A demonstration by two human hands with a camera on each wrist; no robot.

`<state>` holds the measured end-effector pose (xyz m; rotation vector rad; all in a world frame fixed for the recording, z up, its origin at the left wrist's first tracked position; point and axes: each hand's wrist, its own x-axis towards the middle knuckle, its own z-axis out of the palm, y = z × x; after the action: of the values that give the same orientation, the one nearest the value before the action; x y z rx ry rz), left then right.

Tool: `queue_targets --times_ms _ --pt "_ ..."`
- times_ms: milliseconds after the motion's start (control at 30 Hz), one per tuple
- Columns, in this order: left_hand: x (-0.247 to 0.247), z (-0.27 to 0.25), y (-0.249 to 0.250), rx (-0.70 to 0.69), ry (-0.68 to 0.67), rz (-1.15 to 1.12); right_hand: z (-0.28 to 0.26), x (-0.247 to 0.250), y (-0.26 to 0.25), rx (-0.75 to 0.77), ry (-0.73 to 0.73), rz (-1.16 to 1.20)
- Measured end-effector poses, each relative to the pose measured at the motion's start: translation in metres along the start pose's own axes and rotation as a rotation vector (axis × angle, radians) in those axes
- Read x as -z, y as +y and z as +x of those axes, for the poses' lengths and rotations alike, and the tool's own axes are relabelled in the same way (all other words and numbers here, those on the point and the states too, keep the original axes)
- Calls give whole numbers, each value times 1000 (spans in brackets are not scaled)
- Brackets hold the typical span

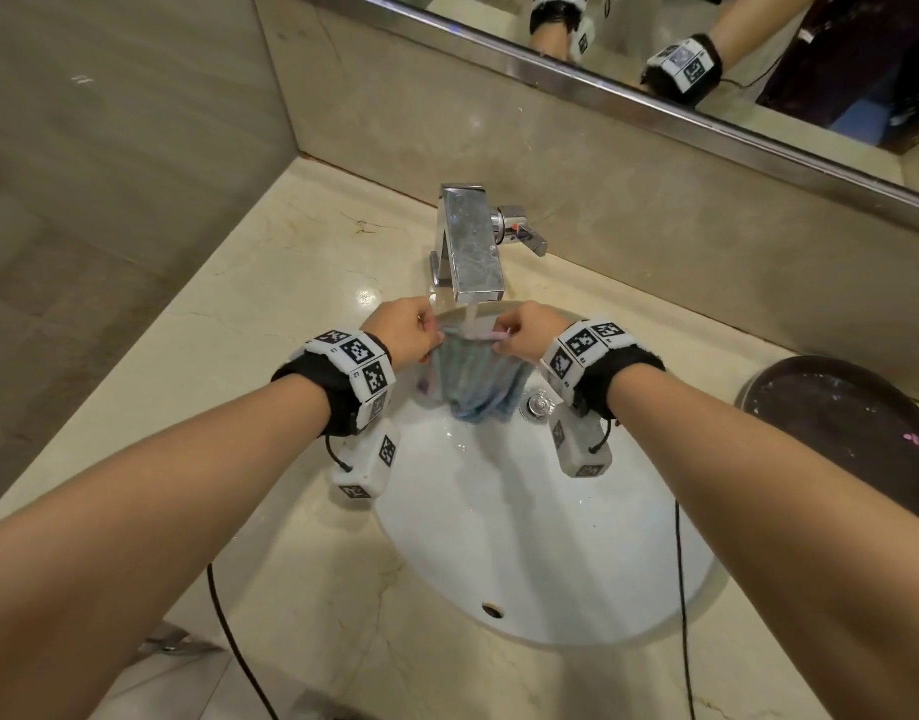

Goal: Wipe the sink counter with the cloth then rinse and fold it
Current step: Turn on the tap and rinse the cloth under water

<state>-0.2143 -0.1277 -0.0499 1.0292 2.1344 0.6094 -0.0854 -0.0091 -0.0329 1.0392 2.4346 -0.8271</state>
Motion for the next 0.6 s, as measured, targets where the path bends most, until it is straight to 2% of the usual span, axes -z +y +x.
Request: queue_targets --times_ms 167,333,467,600 --pt "-4 0 2 12 56 57 -2 2 -15 54 63 224" --pt "-3 1 16 -36 -32 105 -4 7 -21 83 77 332" --pt "-4 0 19 -46 1 18 -3 8 -10 60 74 266" --pt "-3 -5 21 -51 6 -78 -2 -2 -4 30 -96 -80"
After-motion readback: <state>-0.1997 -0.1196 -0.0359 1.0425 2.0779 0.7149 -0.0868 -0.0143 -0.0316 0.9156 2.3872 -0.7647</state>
